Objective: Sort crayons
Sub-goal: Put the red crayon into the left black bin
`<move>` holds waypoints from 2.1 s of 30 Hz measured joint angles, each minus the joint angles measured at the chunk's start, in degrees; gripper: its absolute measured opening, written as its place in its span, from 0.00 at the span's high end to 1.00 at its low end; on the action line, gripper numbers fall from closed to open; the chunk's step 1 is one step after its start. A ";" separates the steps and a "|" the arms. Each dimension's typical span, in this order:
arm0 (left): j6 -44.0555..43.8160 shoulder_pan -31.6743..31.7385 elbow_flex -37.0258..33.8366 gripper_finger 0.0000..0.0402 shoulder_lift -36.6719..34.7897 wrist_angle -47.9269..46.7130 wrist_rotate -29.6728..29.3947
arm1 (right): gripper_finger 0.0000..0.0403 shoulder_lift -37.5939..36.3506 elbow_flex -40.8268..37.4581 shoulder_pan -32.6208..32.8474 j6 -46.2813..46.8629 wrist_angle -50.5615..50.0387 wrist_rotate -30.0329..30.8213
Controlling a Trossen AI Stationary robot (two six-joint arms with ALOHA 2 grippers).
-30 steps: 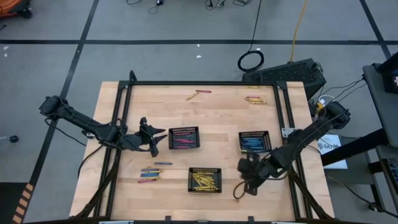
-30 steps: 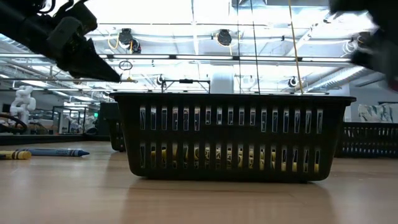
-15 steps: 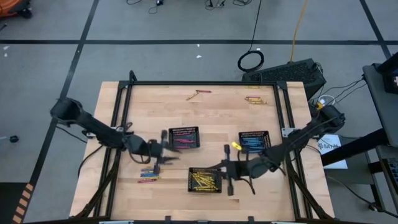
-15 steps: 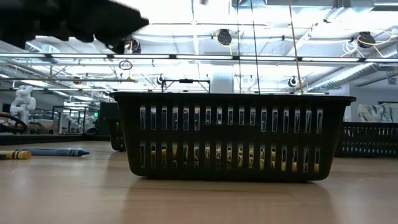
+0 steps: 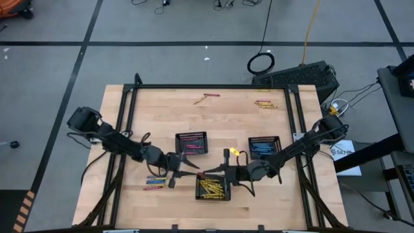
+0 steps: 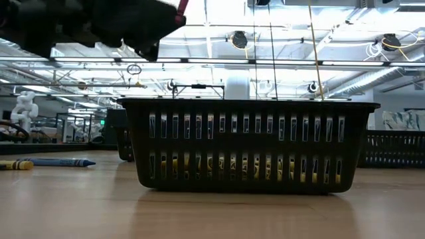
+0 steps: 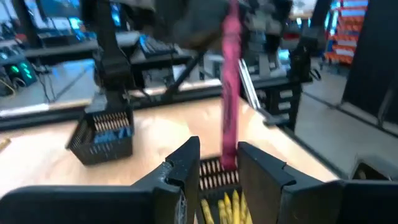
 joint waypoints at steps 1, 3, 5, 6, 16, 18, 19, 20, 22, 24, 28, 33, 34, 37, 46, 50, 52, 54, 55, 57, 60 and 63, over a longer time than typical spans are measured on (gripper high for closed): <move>-0.05 -0.02 0.00 0.72 0.00 -1.17 0.37 | 1.00 -0.02 0.00 0.00 -0.10 -0.02 0.04; -0.31 0.00 0.00 0.72 0.02 -3.28 0.44 | 1.00 -0.07 0.00 0.00 -0.10 -0.64 0.04; -0.51 0.00 0.00 0.71 0.02 -4.33 0.44 | 1.00 -0.07 0.00 0.02 0.28 -1.78 0.02; -0.54 0.08 0.00 0.71 0.02 -4.48 0.43 | 1.00 -0.07 0.00 0.02 0.63 -2.48 0.04; 0.16 0.37 3.54 0.49 0.00 -6.96 -2.00 | 1.00 -0.09 0.00 -0.82 2.34 -2.08 1.37; 1.88 0.37 4.53 0.48 0.00 -9.63 -3.51 | 1.00 -0.09 0.00 -1.09 2.94 -2.12 1.33; 2.86 0.39 4.96 0.48 0.00 -10.64 -3.63 | 1.00 -0.09 0.00 -1.11 3.16 -2.16 1.33; 3.42 0.37 5.37 0.48 0.00 -11.58 -3.71 | 1.00 -0.09 0.00 -1.13 3.28 -2.16 1.33; 4.06 0.37 6.03 0.52 0.00 -12.97 -3.73 | 1.00 -0.09 0.00 -1.16 3.29 -2.16 1.33; 4.09 0.33 6.25 0.57 0.00 -13.57 -3.73 | 1.00 -0.09 0.00 -1.15 3.31 -2.32 1.30; 4.09 0.20 6.27 0.73 0.00 -13.57 -3.73 | 1.00 -0.09 0.00 -1.16 3.50 -2.56 1.29; 6.69 -1.03 6.27 0.96 0.00 -13.59 -5.47 | 0.99 -0.09 0.00 -1.15 4.58 -2.75 1.07; 7.22 -1.56 6.27 0.97 0.00 -13.57 -6.81 | 0.97 -0.09 0.00 -1.11 4.59 -2.79 1.08; 7.63 -3.46 6.27 0.95 -1.15 -16.33 -13.09 | 0.89 -0.67 0.00 -0.98 4.63 -3.29 1.93; -3.00 -5.35 6.32 0.97 -13.27 -46.39 -29.14 | 0.60 -5.08 0.00 0.46 3.83 -8.45 17.86; -10.44 -0.46 6.32 0.98 -16.26 -58.68 -30.67 | 0.56 -5.10 0.00 0.46 6.10 -10.34 17.67; -13.92 4.00 6.30 0.98 -16.25 -62.72 -26.28 | 0.56 -5.09 0.00 0.46 7.55 -11.76 17.65; -15.45 8.43 6.40 0.98 -15.64 -65.09 -18.71 | 0.57 -5.09 0.00 0.46 8.47 -12.65 17.64; -15.56 10.29 7.10 0.98 -14.70 -66.37 -15.17 | 0.57 -5.09 0.00 0.46 8.63 -12.89 17.66; -15.54 12.84 8.75 0.98 -13.14 -71.23 -10.26 | 0.58 -5.09 0.00 0.46 8.69 -12.88 17.68; -14.95 15.55 13.37 0.98 -9.70 -78.48 -6.50 | 0.58 -5.09 0.00 0.39 9.06 -12.96 17.68; -13.61 16.89 17.61 0.98 -5.74 -85.02 -4.18 | 0.58 -5.07 0.00 0.39 9.01 -12.91 17.69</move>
